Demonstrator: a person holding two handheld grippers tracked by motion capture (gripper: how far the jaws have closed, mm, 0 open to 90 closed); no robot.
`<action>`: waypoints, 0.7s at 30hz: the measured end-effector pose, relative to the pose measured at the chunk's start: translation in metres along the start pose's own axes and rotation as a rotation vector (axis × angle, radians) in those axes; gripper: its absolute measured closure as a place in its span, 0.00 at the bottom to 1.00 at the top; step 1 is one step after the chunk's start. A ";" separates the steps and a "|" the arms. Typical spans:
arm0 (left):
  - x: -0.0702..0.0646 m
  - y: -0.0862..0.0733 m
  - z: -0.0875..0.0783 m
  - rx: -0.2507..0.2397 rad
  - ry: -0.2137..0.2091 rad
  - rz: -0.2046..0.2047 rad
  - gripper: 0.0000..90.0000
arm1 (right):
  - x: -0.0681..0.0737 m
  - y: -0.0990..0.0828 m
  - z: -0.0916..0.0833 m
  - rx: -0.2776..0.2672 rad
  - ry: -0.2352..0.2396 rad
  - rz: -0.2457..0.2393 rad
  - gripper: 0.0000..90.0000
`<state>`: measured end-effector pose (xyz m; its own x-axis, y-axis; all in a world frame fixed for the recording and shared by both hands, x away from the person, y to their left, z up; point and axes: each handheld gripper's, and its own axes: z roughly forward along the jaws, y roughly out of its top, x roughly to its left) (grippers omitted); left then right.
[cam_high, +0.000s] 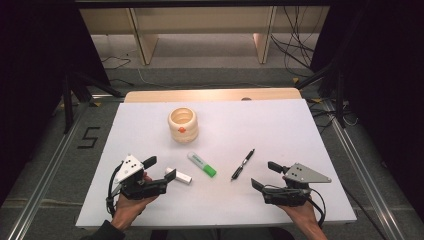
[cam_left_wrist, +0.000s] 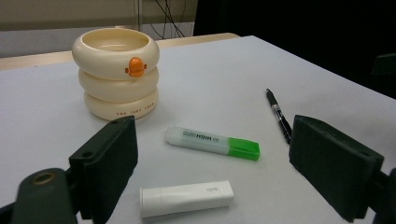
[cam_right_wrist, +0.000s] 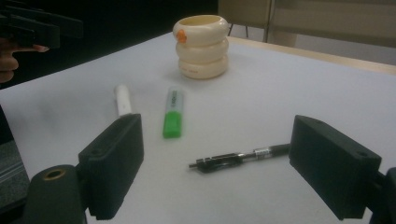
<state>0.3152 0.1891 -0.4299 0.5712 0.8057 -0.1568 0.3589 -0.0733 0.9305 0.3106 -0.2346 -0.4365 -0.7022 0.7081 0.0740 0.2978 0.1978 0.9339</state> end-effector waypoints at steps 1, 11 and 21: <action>0.000 0.000 0.000 0.000 0.000 0.000 0.17 | 0.000 0.000 0.000 -0.001 0.001 0.000 0.21; 0.000 0.000 0.001 0.008 0.001 0.001 0.17 | 0.000 0.000 -0.001 -0.009 0.000 0.008 0.21; 0.008 0.006 -0.001 -0.011 0.060 -0.030 0.17 | -0.001 0.000 -0.001 -0.014 0.000 0.006 0.22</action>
<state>0.3209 0.1960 -0.4257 0.5150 0.8411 -0.1650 0.3668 -0.0423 0.9294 0.3105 -0.2361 -0.4357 -0.7002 0.7095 0.0791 0.2929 0.1844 0.9382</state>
